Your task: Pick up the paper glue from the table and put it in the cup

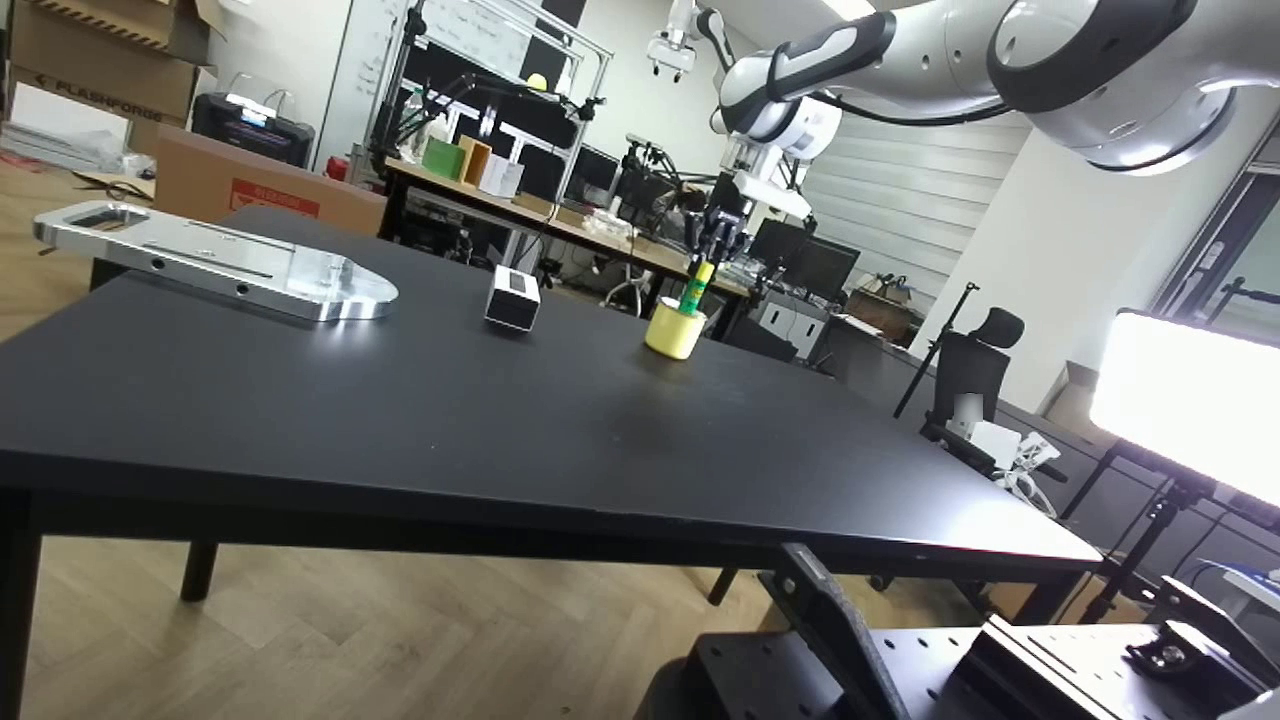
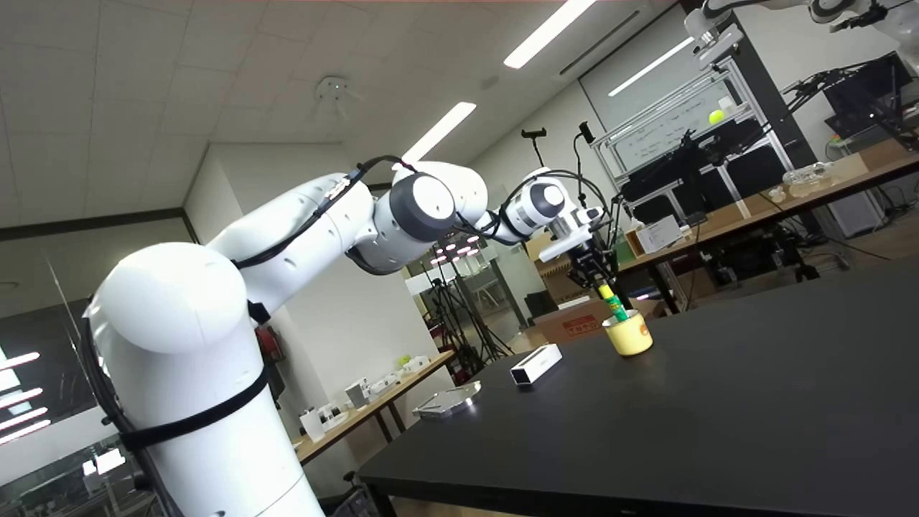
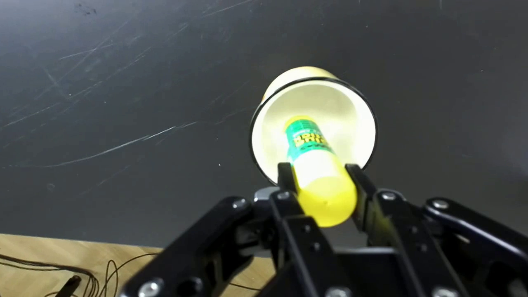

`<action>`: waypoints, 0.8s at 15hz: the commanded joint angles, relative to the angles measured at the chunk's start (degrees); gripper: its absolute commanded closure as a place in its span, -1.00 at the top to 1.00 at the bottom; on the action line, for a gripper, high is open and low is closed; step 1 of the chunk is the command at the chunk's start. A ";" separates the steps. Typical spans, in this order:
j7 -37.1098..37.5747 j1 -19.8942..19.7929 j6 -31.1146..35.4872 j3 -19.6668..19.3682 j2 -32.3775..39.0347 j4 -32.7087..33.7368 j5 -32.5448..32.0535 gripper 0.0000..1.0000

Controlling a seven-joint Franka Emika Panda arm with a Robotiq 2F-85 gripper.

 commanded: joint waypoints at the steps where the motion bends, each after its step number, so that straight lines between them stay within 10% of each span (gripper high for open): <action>1: 1.74 0.54 -0.94 -0.23 3.42 5.33 0.04 -0.81; 8: 2.29 0.76 -1.33 -0.31 4.62 5.63 0.21 -0.81; 9: 2.41 0.77 -1.71 -0.24 4.54 5.60 0.31 0.19; 12: 1.99 0.89 -3.02 0.38 2.74 5.36 1.00 0.44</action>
